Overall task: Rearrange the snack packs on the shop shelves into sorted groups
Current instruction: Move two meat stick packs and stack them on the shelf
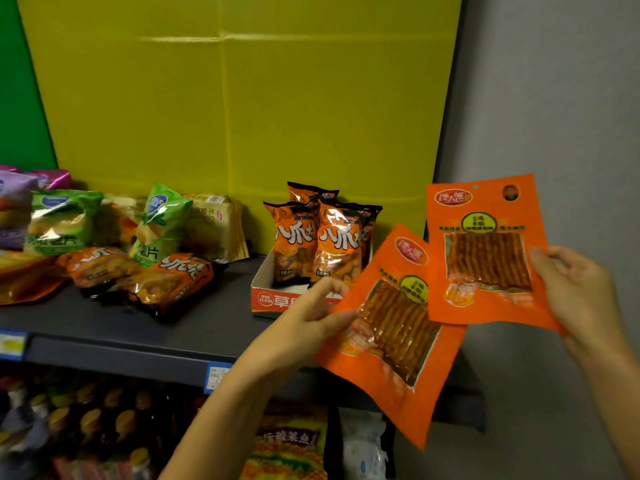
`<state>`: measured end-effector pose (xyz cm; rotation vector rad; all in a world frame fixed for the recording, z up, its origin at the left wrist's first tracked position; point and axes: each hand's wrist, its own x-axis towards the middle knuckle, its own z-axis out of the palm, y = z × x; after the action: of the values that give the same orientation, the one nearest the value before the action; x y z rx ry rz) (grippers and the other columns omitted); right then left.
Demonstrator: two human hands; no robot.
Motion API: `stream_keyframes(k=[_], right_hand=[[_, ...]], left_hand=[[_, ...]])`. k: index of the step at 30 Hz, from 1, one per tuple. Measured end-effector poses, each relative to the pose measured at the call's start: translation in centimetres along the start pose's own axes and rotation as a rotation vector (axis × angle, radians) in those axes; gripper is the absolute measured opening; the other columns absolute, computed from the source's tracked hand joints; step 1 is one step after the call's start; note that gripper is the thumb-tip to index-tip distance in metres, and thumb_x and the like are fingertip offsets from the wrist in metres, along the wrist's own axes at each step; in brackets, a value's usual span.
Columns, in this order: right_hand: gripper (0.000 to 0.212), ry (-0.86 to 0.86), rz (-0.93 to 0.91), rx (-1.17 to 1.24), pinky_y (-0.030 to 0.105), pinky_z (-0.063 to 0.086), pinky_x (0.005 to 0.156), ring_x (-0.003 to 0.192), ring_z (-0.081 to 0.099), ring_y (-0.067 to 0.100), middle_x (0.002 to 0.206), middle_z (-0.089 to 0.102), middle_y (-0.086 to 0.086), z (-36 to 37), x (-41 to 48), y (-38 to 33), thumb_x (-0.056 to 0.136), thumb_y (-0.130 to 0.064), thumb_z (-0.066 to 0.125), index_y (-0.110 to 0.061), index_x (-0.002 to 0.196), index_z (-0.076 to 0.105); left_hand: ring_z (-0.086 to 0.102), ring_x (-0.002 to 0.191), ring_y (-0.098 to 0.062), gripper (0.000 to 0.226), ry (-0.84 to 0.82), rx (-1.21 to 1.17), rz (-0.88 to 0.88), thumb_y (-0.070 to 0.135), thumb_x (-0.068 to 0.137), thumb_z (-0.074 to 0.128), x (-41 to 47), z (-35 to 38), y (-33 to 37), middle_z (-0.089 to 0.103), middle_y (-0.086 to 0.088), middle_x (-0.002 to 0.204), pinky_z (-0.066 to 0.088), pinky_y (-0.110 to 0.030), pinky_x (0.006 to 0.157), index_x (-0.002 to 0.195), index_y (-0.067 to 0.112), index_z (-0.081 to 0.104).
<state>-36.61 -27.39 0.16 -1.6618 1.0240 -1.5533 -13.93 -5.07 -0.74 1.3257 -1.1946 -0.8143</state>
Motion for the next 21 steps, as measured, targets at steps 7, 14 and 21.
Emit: stream_keyframes(k=[7,14,21], right_hand=[[0.017,-0.264,-0.126,0.153,0.022,0.042,0.055,0.056,0.062,0.003,0.076,0.063,-0.009,8.9,-4.2,-6.7,0.094,-0.033,0.047,-0.021,0.096,0.059],[0.023,-0.571,-0.205,0.216,0.026,0.052,0.066,0.062,0.064,0.001,0.062,0.069,-0.017,23.2,-12.0,-12.7,0.092,-0.040,0.048,-0.032,0.077,0.063],[0.016,-0.820,-0.147,0.330,0.055,0.051,0.084,0.081,0.067,0.030,0.084,0.072,0.010,37.4,-26.0,-19.9,0.085,-0.038,0.053,-0.027,0.077,0.062]], left_hand=[[0.066,0.060,-0.006,0.021,0.549,-0.139,0.189,0.005,0.091,0.046,-7.3,-11.1,0.9,0.072,0.006,0.072,0.052,-0.018,0.051,0.096,0.021,0.056],[0.060,0.044,0.000,0.024,0.975,0.017,0.182,0.003,0.093,0.042,-19.9,-23.2,-0.1,0.059,-0.004,0.078,0.047,-0.013,0.040,0.089,0.024,0.054],[0.063,0.054,-0.001,0.023,1.220,0.085,0.126,0.006,0.094,0.043,-33.7,-34.1,-0.9,0.061,-0.003,0.088,0.049,-0.012,0.045,0.090,0.026,0.055]])
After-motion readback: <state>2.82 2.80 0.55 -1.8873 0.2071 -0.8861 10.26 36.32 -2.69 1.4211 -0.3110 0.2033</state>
